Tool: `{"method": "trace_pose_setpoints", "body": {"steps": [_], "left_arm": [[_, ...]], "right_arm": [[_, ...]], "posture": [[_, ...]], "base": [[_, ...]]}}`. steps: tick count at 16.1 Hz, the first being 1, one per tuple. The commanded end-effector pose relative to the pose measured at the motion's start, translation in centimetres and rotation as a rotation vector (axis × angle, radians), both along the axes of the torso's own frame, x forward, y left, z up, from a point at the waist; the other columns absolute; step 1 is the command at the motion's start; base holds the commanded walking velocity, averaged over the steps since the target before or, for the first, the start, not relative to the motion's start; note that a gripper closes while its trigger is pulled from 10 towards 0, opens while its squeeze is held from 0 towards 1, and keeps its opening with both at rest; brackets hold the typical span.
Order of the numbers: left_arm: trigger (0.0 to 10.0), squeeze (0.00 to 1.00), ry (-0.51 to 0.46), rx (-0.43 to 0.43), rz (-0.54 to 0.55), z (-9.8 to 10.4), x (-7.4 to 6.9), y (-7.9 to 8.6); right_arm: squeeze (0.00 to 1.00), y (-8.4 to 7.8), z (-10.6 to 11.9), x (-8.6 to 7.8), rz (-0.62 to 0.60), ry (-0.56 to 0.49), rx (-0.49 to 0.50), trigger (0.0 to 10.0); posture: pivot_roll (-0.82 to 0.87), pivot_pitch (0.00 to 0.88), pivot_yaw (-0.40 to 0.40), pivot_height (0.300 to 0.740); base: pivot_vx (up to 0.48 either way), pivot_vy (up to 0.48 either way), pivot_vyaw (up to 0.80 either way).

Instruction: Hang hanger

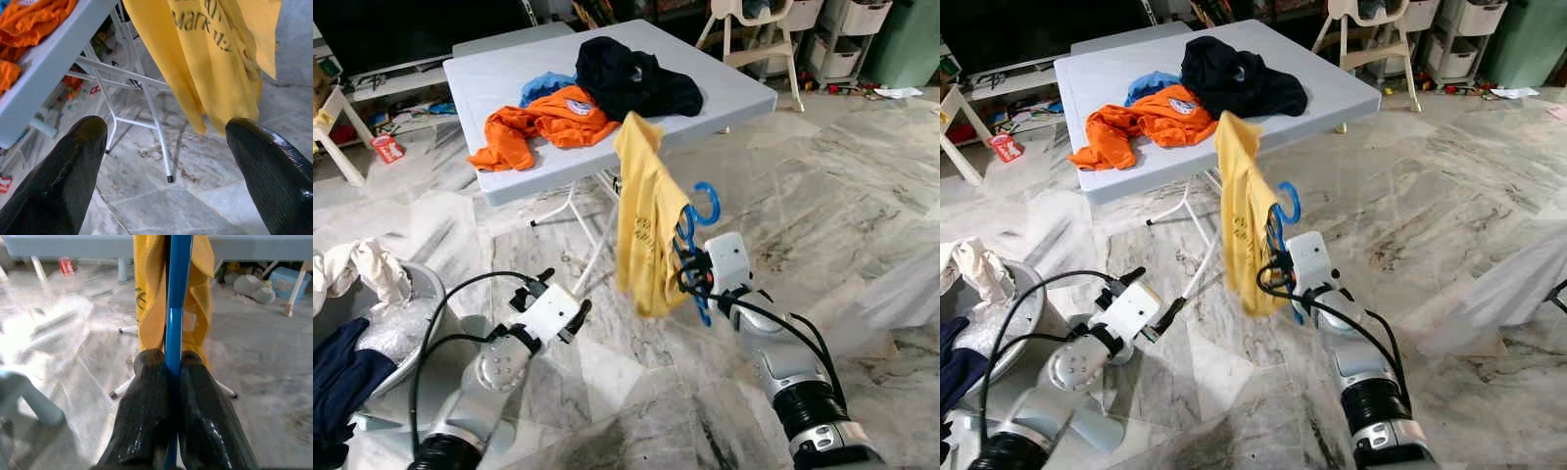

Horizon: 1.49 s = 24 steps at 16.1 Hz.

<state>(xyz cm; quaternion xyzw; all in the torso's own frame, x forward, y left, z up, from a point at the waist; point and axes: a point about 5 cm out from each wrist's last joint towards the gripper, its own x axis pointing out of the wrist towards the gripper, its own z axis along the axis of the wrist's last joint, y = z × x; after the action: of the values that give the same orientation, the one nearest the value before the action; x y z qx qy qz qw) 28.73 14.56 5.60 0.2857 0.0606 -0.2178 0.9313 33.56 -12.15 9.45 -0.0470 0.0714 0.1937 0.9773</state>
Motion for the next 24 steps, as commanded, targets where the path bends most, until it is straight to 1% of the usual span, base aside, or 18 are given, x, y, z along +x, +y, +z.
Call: {"method": "trace_pose_setpoints", "body": {"steps": [1,2,4,5,8,9,10,12,13,15,17,18,19,20,21,23,24], "left_arm": [[10.0,0.0,0.017,-0.01,0.032,-0.4,0.0,0.1],[10.0,0.0,0.011,-0.028,0.03,-0.4,0.2,-0.5],[10.0,0.0,0.008,-0.039,0.018,-0.3,0.5,-1.4],[10.0,0.0,0.004,-0.05,0.003,-0.2,0.8,-2.3],[10.0,0.0,0.01,-0.078,-0.018,-0.1,1.3,-3.5],[10.0,0.0,0.015,-0.07,-0.037,-0.2,1.3,-4.1],[10.0,0.0,0.02,-0.057,-0.05,-0.5,1.3,-4.6],[10.0,0.0,0.043,-0.06,-0.061,-1.0,1.2,-5.3],[10.0,0.0,0.053,-0.075,-0.067,-1.1,1.1,-5.6],[10.0,0.0,0.069,-0.121,-0.094,-1.3,0.9,-6.9],[10.0,0.0,0.069,-0.137,-0.086,-1.4,1.0,-7.2],[10.0,0.0,0.05,-0.12,-0.05,-1.3,1.5,-7.2],[10.0,0.0,0.041,-0.113,-0.029,-1.2,1.8,-7.2],[10.0,0.0,0.043,-0.11,0.009,-1.1,2.4,-7.1],[10.0,0.0,0.049,-0.112,0.022,-1.1,2.7,-7.1],[10.0,0.0,0.033,-0.111,0.034,-0.9,2.9,-6.9],[10.0,0.0,-0.001,-0.113,0.05,-0.4,3.1,-6.5]], "right_arm": [[0.0,0.9,1.9,0.2,0.028,-0.057,0.056,0.0],[0.0,1.6,2.3,-0.2,0.062,-0.058,0.067,0.0],[0.0,2.2,3.2,-0.6,0.09,-0.063,0.104,0.0],[0.0,2.7,4.1,-0.8,0.118,-0.079,0.12,0.0],[0.0,2.7,4.9,-0.9,0.115,-0.107,0.146,0.0],[0.0,2.8,5.6,-0.9,0.12,-0.122,0.162,0.0],[0.0,2.9,6.4,-0.8,0.119,-0.142,0.173,0.0],[0.0,3.2,7.6,-0.3,0.121,-0.163,0.171,0.0],[0.0,3.3,7.9,-0.2,0.123,-0.166,0.173,0.0],[0.0,3.8,9.1,0.1,0.128,-0.172,0.186,0.0],[0.0,4.0,9.6,0.2,0.122,-0.163,0.21,0.0],[0.0,4.4,10.1,0.0,0.138,-0.163,0.188,0.0],[0.0,4.5,10.3,-0.1,0.146,-0.162,0.187,0.0],[0.0,4.7,10.9,-0.3,0.165,-0.157,0.189,0.0],[0.0,4.7,11.1,-0.4,0.176,-0.156,0.184,0.0],[0.0,4.4,10.6,-0.5,0.175,-0.152,0.171,0.0],[0.0,4.1,9.7,-1.0,0.183,-0.147,0.147,0.0]], "posture": [[-0.07,0.028,0.081,0.74],[-0.08,0.026,0.079,0.74],[-0.09,0.025,0.08,0.74],[-0.1,0.023,0.081,0.74],[-0.12,0.017,0.09,0.74],[-0.13,0.016,0.094,0.74],[-0.14,0.015,0.096,0.74],[-0.15,0.016,0.099,0.74],[-0.16,0.017,0.096,0.74],[-0.17,0.018,0.091,0.74],[-0.17,0.019,0.09,0.74],[-0.18,0.02,0.086,0.74],[-0.18,0.02,0.086,0.74],[-0.19,0.016,0.088,0.74],[-0.19,0.012,0.093,0.74],[-0.19,0.01,0.099,0.74],[-0.19,0.008,0.104,0.74]], "base": [[0.0,0.0,0.0],[0.0,0.0,0.0],[0.0,0.0,0.0],[0.0,0.0,0.0],[0.0,0.0,0.0],[0.0,0.0,0.0],[0.0,0.0,0.0],[0.0,0.0,0.0],[0.0,0.0,0.0],[0.0,0.0,0.0],[0.0,0.0,0.0],[0.0,0.0,0.0],[0.0,0.0,0.0],[0.0,0.0,0.0],[0.0,0.0,0.0],[0.0,0.0,0.0],[0.0,0.0,0.0]]}}
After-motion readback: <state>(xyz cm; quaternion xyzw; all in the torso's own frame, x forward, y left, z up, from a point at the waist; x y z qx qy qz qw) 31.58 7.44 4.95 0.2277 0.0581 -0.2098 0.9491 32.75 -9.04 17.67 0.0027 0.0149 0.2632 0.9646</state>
